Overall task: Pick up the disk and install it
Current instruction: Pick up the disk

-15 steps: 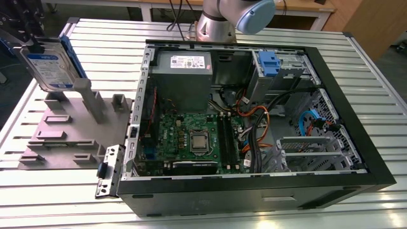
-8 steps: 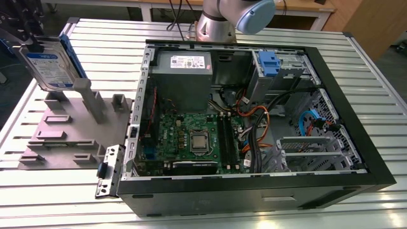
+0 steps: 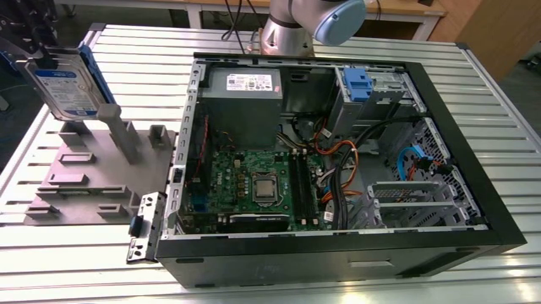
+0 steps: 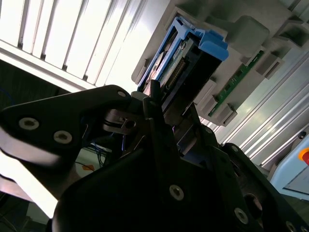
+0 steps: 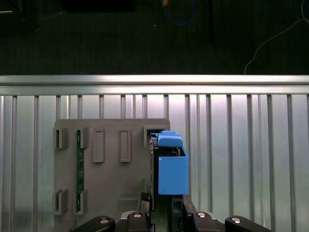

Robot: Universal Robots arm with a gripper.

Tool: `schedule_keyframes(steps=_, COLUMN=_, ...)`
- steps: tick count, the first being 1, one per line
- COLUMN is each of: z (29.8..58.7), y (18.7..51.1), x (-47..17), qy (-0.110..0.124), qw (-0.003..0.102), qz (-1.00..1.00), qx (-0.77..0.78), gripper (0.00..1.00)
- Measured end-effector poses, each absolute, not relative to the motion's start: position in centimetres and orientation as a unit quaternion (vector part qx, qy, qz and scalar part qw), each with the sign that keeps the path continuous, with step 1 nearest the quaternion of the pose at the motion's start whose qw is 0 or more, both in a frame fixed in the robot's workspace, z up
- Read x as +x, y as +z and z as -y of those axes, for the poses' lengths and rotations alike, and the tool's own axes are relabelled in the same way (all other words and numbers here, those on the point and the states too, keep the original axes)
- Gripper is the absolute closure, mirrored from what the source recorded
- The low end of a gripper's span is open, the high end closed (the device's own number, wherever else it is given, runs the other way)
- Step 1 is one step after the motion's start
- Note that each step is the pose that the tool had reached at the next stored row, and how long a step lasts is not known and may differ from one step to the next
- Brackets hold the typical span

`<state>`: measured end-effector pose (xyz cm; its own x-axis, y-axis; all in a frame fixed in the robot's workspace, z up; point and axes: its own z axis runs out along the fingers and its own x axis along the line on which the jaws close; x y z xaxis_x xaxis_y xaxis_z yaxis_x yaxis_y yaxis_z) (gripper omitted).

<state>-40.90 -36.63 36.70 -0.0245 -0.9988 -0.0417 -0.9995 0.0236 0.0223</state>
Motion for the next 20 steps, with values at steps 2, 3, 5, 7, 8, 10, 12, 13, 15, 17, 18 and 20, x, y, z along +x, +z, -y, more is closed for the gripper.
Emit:
schedule_keyframes(steps=2, z=36.6, y=36.8, x=-40.9, qy=0.023, qw=0.007, qz=-0.715, qx=-0.698, gripper=0.65)
schedule_keyframes(steps=3, z=36.6, y=36.8, x=-40.9, qy=0.023, qw=0.007, qz=-0.715, qx=-0.698, gripper=0.65)
schedule_keyframes(steps=5, z=36.6, y=37.0, x=-40.9, qy=0.023, qw=0.007, qz=-0.715, qx=-0.698, gripper=0.65)
schedule_keyframes(steps=7, z=36.6, y=37.2, x=-40.9, qy=0.023, qw=0.007, qz=-0.715, qx=-0.698, gripper=0.65)
schedule_keyframes(steps=8, z=36.6, y=37.3, x=-40.9, qy=0.023, qw=0.007, qz=-0.715, qx=-0.698, gripper=0.65)
schedule_keyframes(steps=10, z=36.6, y=37.5, x=-40.9, qy=0.023, qw=0.007, qz=-0.715, qx=-0.698, gripper=0.65)
schedule_keyframes(steps=12, z=36.6, y=37.6, x=-40.9, qy=0.023, qw=0.007, qz=-0.715, qx=-0.698, gripper=0.65)
schedule_keyframes(steps=13, z=36.6, y=37.7, x=-40.9, qy=0.023, qw=0.007, qz=-0.715, qx=-0.698, gripper=0.65)
schedule_keyframes(steps=15, z=36.6, y=37.8, x=-40.9, qy=0.022, qw=0.007, qz=-0.715, qx=-0.698, gripper=0.65)
schedule_keyframes(steps=17, z=36.6, y=37.8, x=-40.9, qy=0.022, qw=0.007, qz=-0.715, qx=-0.698, gripper=0.65)
schedule_keyframes(steps=18, z=36.6, y=37.8, x=-40.9, qy=0.022, qw=0.007, qz=-0.715, qx=-0.698, gripper=0.65)
schedule_keyframes(steps=20, z=36.6, y=37.8, x=-40.9, qy=0.022, qw=0.007, qz=-0.715, qx=-0.698, gripper=0.65)
